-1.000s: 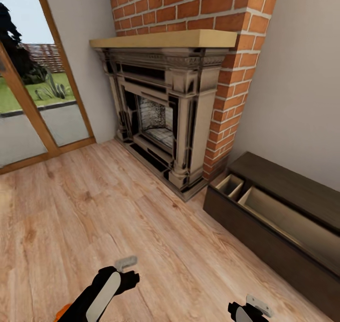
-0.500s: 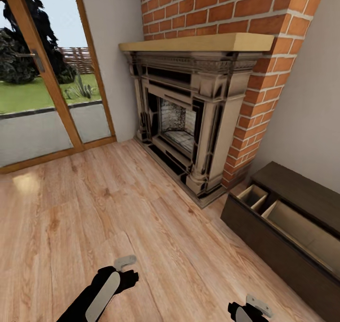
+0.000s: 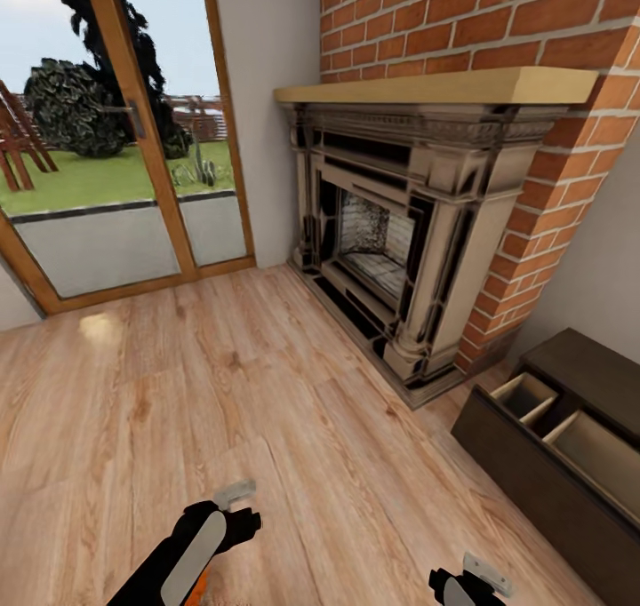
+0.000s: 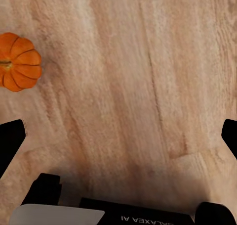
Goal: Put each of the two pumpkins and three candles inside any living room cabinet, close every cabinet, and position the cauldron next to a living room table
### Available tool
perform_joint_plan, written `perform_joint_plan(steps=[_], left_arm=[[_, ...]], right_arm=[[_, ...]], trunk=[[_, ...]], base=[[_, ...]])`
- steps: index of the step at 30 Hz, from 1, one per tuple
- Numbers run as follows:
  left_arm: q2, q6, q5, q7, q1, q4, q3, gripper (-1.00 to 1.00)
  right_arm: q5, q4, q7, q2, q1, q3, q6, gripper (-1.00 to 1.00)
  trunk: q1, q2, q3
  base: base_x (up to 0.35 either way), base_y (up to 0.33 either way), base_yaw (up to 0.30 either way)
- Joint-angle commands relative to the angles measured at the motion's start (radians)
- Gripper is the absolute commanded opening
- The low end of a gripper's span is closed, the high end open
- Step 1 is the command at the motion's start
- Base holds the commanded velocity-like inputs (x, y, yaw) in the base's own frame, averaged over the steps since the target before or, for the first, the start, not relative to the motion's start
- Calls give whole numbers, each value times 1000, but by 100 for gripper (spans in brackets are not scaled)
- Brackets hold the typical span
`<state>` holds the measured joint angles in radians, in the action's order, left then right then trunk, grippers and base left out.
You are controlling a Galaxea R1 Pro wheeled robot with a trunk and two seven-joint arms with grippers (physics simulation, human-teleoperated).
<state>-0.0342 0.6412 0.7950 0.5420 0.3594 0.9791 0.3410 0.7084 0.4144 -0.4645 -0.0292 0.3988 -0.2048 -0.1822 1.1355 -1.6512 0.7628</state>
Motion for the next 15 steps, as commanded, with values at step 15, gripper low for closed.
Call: perform_joint_plan(steps=[15], left_arm=[[-1, 0, 10, 10, 1, 1, 4, 100]], right_arm=[[5, 3, -8, -1, 0, -9, -6, 100]], trunk=[[0, 0, -13]], base=[[0, 0, 263]])
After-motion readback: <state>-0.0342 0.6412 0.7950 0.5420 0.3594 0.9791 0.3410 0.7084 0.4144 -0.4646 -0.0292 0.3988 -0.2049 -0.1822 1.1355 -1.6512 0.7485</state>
